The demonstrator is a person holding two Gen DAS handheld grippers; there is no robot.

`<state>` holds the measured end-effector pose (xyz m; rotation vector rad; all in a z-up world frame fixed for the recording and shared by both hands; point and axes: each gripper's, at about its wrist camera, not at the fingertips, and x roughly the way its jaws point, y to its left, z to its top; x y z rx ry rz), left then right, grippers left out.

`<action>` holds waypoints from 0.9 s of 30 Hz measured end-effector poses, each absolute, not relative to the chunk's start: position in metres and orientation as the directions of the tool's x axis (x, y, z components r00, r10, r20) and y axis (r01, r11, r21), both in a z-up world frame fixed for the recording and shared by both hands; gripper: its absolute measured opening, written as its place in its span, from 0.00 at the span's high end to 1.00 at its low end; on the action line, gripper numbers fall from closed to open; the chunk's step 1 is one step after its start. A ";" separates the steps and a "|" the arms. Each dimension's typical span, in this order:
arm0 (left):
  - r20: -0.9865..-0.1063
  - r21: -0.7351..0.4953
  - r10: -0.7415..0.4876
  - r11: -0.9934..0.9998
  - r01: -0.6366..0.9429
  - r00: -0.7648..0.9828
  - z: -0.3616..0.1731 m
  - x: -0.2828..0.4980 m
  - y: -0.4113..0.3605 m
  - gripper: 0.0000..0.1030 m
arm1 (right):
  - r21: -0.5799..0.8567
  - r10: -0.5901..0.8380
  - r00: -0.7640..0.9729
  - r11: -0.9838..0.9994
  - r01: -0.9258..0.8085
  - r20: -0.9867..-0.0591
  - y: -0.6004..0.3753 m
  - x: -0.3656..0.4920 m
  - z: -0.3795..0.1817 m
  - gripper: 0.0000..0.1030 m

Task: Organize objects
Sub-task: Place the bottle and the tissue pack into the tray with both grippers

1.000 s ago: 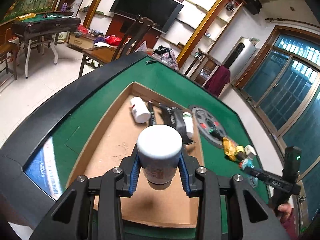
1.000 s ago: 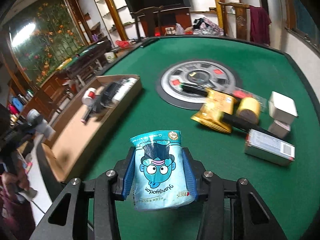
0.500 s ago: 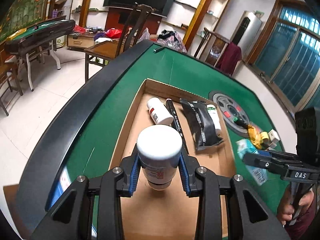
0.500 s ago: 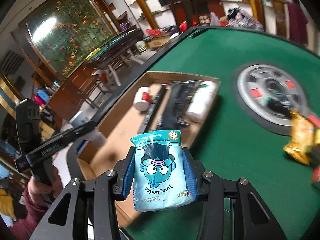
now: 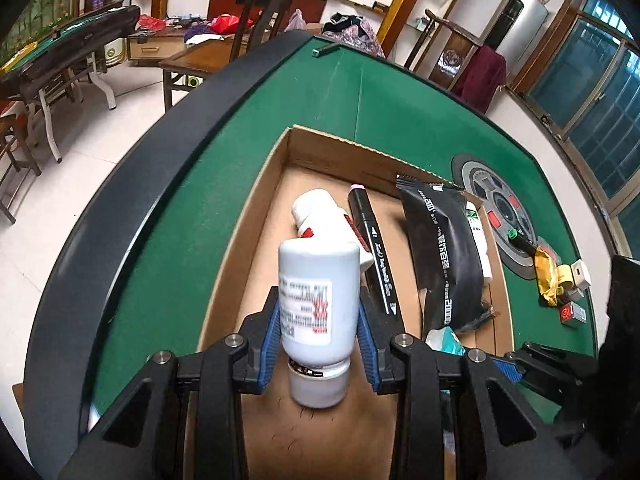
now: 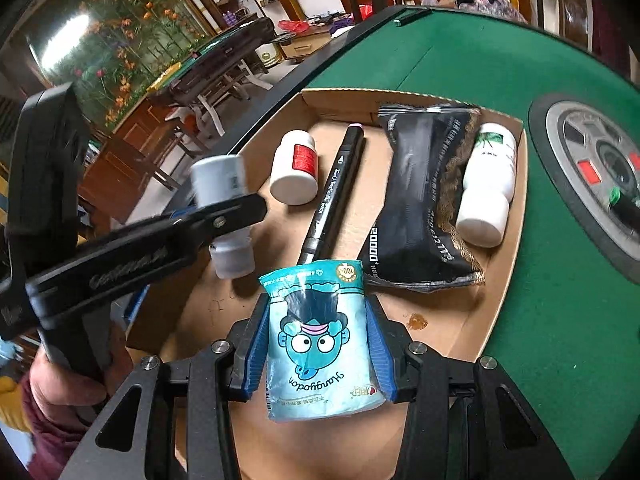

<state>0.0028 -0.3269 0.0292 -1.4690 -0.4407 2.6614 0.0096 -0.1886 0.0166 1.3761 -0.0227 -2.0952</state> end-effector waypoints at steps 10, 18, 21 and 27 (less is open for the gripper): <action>-0.757 -0.383 0.241 -0.917 0.114 -0.607 0.042 0.020 -0.342 0.37 | 0.260 -0.459 -0.287 -0.808 0.528 -0.841 -0.205 0.013 0.011 0.50; -0.674 -0.447 0.202 -0.878 0.174 -0.711 0.071 0.063 -0.373 0.20 | 0.093 -0.379 -0.403 -0.813 0.574 -0.833 -0.221 0.029 0.019 0.41; -0.662 -0.438 0.163 -0.876 0.201 -0.731 0.078 0.078 -0.381 0.18 | 0.039 -0.367 -0.454 -0.810 0.585 -0.812 -0.219 0.038 0.029 0.33; -0.657 -0.440 0.128 -0.865 0.241 -0.743 0.081 0.109 -0.382 0.17 | -0.052 -0.354 -0.561 -0.811 0.582 -0.748 -0.207 0.064 0.054 0.19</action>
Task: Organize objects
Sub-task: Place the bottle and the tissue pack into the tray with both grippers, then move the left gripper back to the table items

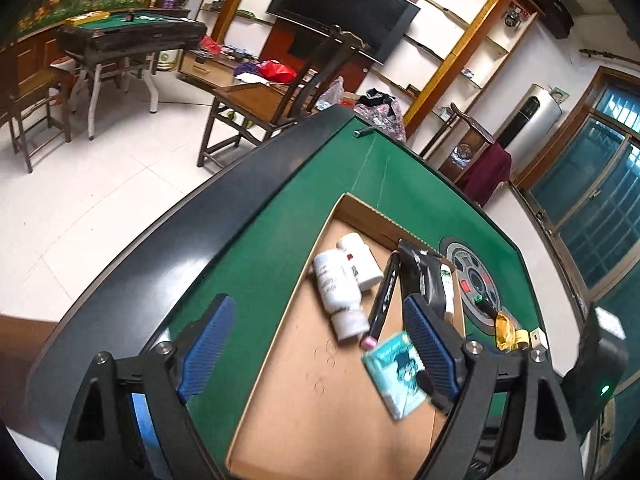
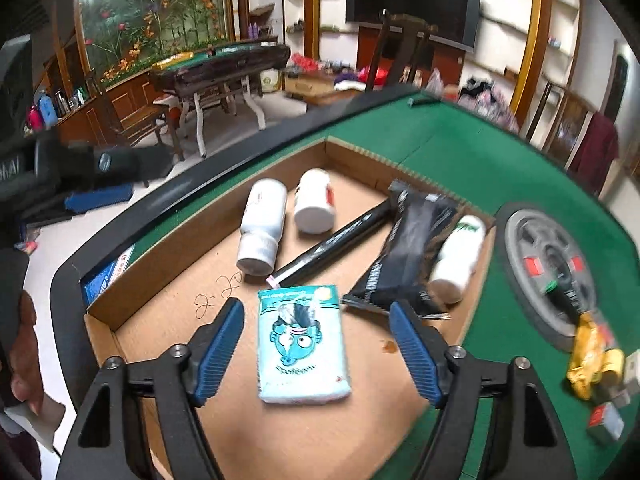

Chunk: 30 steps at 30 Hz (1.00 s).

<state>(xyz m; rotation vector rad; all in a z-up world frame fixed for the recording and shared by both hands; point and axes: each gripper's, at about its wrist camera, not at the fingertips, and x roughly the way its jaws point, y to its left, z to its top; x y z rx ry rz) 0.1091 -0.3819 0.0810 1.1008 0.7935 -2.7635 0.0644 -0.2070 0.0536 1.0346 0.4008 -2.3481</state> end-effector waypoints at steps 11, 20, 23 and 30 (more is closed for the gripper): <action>-0.645 -0.381 0.087 -0.898 0.220 -0.759 0.099 0.138 -0.343 0.16 | -0.069 -0.347 -0.642 -0.845 0.531 -0.684 -0.165 0.079 0.079 0.14; -0.641 -0.360 0.141 -0.923 0.134 -0.754 0.111 0.135 -0.287 0.15 | -0.038 -0.322 -0.692 -0.892 0.451 -0.646 -0.100 0.087 0.091 0.13; -0.649 -0.353 0.164 -0.930 0.103 -0.743 0.110 0.134 -0.266 0.15 | -0.023 -0.312 -0.701 -0.905 0.424 -0.641 -0.080 0.088 0.091 0.12; -0.652 -0.331 0.222 -0.943 0.008 -0.725 0.111 0.134 -0.223 0.15 | 0.053 -0.284 -0.720 -0.944 0.326 -0.633 -0.007 0.082 0.094 0.11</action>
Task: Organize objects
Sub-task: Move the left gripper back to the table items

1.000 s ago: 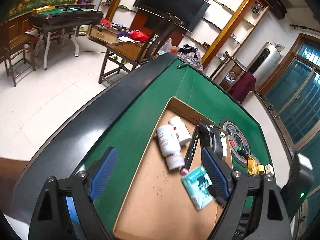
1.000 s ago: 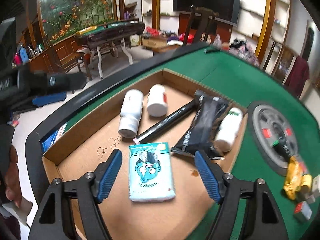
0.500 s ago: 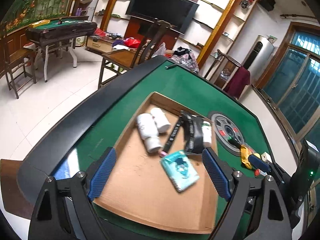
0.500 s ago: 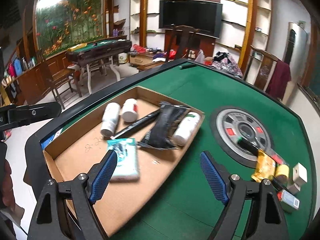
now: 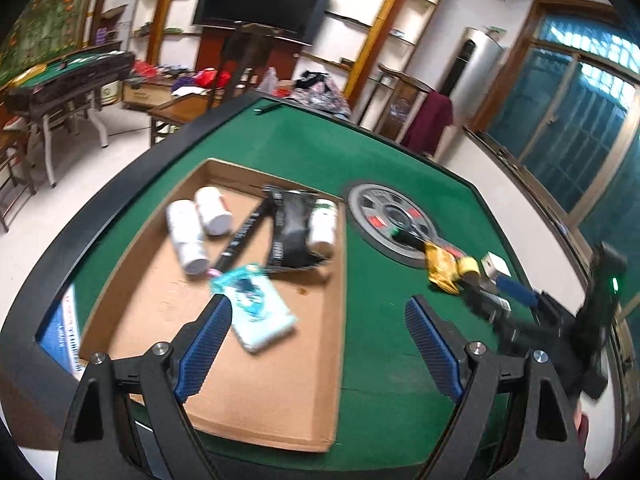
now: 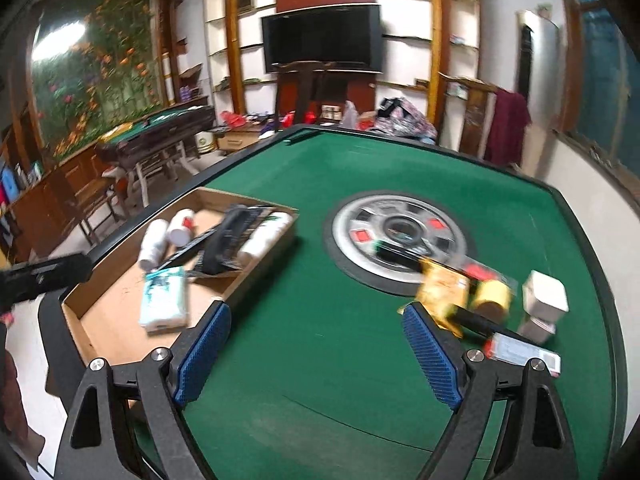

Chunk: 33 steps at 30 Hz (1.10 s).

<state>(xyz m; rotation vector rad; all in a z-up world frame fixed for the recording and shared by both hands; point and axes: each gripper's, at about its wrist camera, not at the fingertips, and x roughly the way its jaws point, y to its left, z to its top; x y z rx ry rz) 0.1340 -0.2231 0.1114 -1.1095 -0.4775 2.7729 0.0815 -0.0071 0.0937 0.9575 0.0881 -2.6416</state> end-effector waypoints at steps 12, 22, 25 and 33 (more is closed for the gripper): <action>-0.666 -0.332 0.328 -0.935 -0.128 -0.670 0.100 0.131 -0.173 0.15 | 0.489 -0.309 -0.704 -0.870 -0.063 -0.640 0.214 0.013 0.044 0.10; -0.686 -0.357 0.357 -0.924 -0.133 -0.634 0.091 0.118 -0.159 0.15 | 0.722 -0.631 -0.542 -0.689 0.062 -0.555 0.212 -0.008 0.008 0.08; -0.696 -0.364 0.370 -0.920 -0.141 -0.615 0.086 0.114 -0.153 0.15 | 0.780 -0.789 -0.391 -0.582 0.231 -0.474 0.177 0.000 0.012 0.08; -0.722 -0.328 0.379 -0.924 -0.196 -0.579 0.076 0.107 -0.124 0.15 | 0.763 -0.867 -0.198 -0.497 0.414 -0.457 0.111 0.022 0.018 0.07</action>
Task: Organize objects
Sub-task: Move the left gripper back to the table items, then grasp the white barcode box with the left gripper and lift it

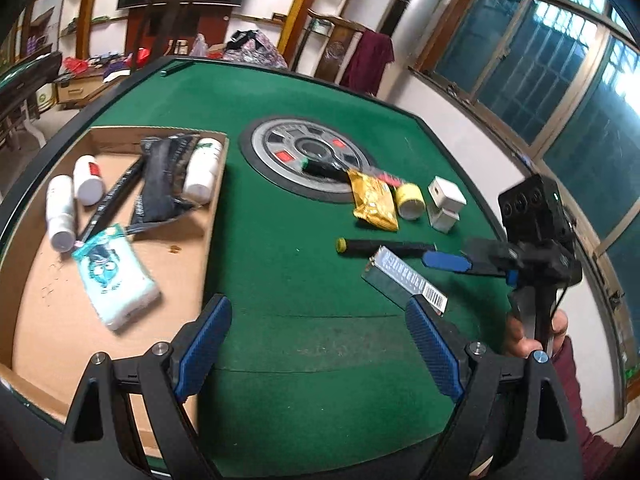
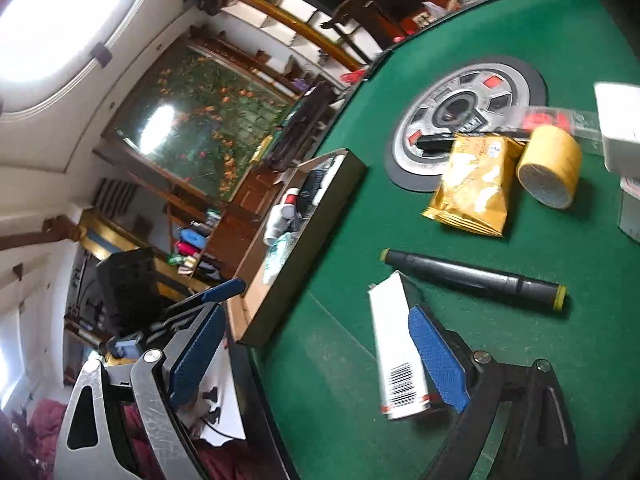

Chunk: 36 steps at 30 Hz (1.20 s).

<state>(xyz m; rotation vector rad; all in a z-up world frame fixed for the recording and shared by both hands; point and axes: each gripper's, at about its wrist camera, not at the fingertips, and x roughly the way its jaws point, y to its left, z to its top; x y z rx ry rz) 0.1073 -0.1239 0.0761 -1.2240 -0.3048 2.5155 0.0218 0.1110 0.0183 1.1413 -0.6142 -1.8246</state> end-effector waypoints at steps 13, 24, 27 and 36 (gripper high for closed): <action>-0.766 -0.469 0.484 -0.871 -0.148 -0.422 0.037 0.071 -0.044 0.15 | 0.858 -0.842 -0.378 -0.477 0.189 -0.385 0.190 0.006 0.003 0.03; -0.755 -0.454 0.409 -0.890 -0.043 -0.513 0.041 0.079 -0.089 0.11 | 0.936 -0.978 0.089 -0.151 0.317 -0.188 0.093 0.021 -0.006 0.01; -0.764 -0.438 0.389 -0.899 -0.029 -0.515 0.037 0.081 -0.093 0.11 | 0.932 -0.984 0.094 -0.112 0.346 -0.153 0.094 0.024 0.001 0.01; -0.810 -0.187 0.287 -0.953 -0.239 -0.511 0.031 0.078 -0.018 0.11 | 0.954 -0.963 -0.182 -0.232 0.189 -0.198 0.143 0.005 -0.020 0.00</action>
